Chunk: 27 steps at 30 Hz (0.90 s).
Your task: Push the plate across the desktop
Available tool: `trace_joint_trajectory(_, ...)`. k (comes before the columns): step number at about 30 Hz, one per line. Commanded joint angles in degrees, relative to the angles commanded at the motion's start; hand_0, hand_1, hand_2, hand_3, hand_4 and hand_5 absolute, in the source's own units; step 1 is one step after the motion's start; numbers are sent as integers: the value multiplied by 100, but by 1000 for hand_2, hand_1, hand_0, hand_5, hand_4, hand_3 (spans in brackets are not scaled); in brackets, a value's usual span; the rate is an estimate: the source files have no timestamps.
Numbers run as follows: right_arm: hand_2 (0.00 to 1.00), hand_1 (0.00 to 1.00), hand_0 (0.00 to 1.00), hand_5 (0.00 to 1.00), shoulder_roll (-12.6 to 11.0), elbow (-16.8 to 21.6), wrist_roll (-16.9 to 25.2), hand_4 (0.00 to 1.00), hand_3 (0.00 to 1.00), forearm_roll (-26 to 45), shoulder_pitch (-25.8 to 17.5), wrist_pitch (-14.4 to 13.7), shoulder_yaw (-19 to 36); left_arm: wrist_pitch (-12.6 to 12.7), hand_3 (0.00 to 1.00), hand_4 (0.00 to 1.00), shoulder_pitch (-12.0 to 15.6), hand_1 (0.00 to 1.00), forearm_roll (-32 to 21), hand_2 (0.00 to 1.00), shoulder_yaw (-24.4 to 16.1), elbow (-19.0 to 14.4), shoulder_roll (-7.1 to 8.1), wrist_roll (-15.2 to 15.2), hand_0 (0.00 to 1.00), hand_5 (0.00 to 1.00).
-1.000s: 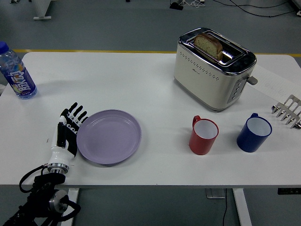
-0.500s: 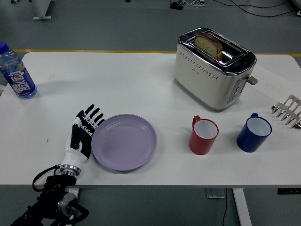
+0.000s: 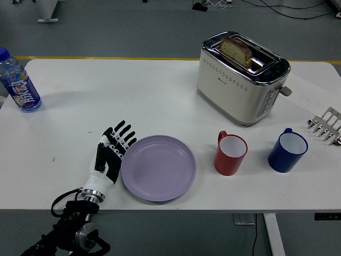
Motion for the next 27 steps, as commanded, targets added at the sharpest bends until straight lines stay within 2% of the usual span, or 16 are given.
trace_joint_trajectory(17,669,555,564,430,2,-1,-25,323,597,-29,-44,-16,43,-1,858,495,1,838,-117,868,314,-65,9,-23,790,998)
trace_joint_trajectory(24,668,555,564,430,8,-4,-41,324,597,-55,-69,-27,72,158,848,494,9,837,43,867,-62,-39,-33,-43,790,998)
trace_joint_trajectory(25,669,555,564,429,8,-4,-42,324,596,-57,-72,-27,73,185,789,491,4,831,64,843,-153,-43,-31,-42,791,998)
trace_joint_trajectory(27,669,555,564,429,7,-4,-43,324,596,-56,-74,-28,73,232,789,491,-13,831,114,843,-337,-53,-13,-29,791,998)
